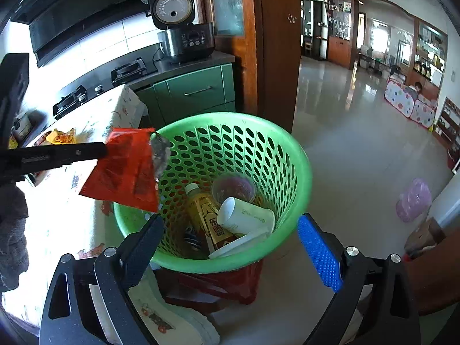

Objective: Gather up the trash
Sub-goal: 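Drop the red bag into the basket with the left tool while the right tool drops the lid, then grasp the black box with the left tool while the right tool grasps the yellow snack bag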

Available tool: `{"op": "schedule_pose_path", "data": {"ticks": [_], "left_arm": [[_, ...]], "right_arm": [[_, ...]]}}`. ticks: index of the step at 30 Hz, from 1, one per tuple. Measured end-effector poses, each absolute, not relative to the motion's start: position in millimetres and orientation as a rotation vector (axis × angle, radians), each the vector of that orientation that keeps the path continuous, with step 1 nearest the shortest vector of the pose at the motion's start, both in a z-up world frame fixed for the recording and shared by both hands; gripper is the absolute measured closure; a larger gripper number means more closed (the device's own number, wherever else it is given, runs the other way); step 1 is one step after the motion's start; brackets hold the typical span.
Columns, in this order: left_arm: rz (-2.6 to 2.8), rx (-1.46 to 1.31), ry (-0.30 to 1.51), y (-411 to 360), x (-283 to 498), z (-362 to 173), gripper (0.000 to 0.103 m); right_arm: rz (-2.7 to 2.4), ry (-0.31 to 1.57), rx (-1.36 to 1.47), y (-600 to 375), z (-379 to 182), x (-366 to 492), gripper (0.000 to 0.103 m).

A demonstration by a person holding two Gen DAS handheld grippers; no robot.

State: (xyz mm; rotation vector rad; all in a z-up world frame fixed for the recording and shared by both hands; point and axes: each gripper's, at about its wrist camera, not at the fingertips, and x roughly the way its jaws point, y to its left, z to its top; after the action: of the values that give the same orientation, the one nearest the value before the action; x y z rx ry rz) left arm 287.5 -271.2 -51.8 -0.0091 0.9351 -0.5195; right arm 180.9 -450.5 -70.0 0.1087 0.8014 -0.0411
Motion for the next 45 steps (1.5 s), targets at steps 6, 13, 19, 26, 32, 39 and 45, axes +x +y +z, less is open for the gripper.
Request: {"op": "schedule_pose_path", "data": {"ticks": [6, 13, 19, 26, 32, 39, 45], "left_arm": [[-0.487, 0.013, 0.899, -255, 280, -42, 0.072], [-0.398, 0.013, 0.833, -201, 270, -21, 0.063], [-0.301, -0.018, 0.796, -138, 259, -8, 0.061], [-0.189, -0.045, 0.787, -68, 252, -4, 0.059], [-0.106, -0.083, 0.796, -15, 250, -7, 0.055], [-0.003, -0.152, 0.82, 36, 252, -11, 0.053], [0.084, -0.322, 0.87, 72, 265, -21, 0.052]], "right_arm": [[-0.017, 0.787, 0.083, -436, -62, 177, 0.012], [0.05, 0.772, 0.036, -404, -50, 177, 0.012], [0.134, 0.761, -0.006, -362, -42, 185, 0.014], [0.236, 0.743, -0.077, -302, -31, 199, 0.019], [0.303, 0.733, -0.118, -260, -25, 215, 0.025], [0.366, 0.722, -0.177, -215, -19, 238, 0.029], [0.41, 0.73, -0.211, -180, -26, 264, 0.032]]}}
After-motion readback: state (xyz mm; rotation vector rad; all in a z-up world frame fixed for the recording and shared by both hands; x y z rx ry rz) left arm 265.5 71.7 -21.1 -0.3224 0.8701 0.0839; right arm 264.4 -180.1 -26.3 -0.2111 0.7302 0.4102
